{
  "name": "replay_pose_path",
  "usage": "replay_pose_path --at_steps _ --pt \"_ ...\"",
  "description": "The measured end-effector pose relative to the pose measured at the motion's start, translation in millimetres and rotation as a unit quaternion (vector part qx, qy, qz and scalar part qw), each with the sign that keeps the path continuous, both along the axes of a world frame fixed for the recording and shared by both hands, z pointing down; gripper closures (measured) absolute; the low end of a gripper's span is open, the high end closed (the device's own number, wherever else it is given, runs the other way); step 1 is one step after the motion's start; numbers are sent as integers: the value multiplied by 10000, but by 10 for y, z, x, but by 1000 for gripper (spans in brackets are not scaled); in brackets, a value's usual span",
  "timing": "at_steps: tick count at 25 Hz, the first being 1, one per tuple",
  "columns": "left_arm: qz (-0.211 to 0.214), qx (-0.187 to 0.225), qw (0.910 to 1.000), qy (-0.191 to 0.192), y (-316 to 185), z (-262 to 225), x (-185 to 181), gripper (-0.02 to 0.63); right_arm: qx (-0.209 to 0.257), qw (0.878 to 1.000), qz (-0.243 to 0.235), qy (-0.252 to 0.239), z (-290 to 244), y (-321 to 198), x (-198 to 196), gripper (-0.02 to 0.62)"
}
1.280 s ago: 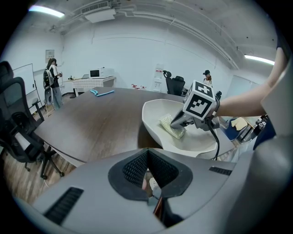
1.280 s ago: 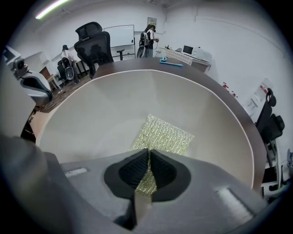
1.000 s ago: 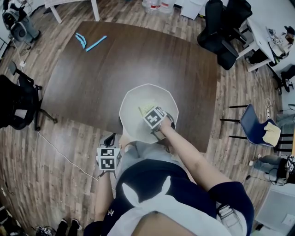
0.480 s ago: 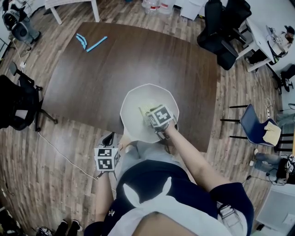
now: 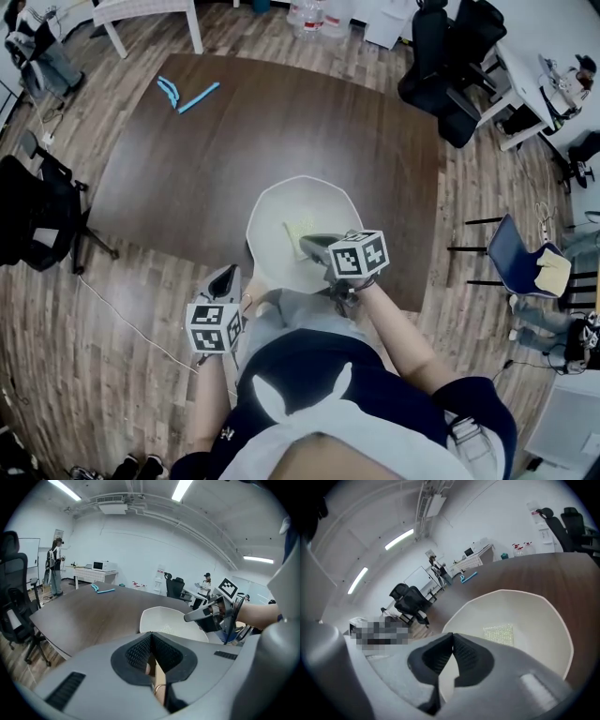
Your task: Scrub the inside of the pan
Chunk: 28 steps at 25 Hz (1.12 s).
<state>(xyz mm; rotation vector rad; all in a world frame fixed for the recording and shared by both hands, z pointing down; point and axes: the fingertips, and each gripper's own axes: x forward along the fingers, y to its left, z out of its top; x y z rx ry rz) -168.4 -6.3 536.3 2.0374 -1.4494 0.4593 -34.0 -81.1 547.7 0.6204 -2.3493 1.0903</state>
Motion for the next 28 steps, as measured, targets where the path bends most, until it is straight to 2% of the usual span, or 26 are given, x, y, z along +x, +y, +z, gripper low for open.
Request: replay_pose_path --at_steps 5,9,15,22,28 --pt "195 41 9996 185 68 -69 162 603 326 9963 268 -744 -346 155 -52 595" --pt "321 63 9991 277 213 -92 236 604 266 9913 669 -1098 -452 270 39 596" --pt "451 186 9978 438 460 -122 291 603 195 9884 979 -1143 -405 630 118 597" --pt "520 263 9967 569 776 -80 396 603 182 9900 924 -1054 -340 1028 136 597" --pt "85 335 9971 679 989 -229 210 604 146 9953 559 -777 -446 1164 11 597"
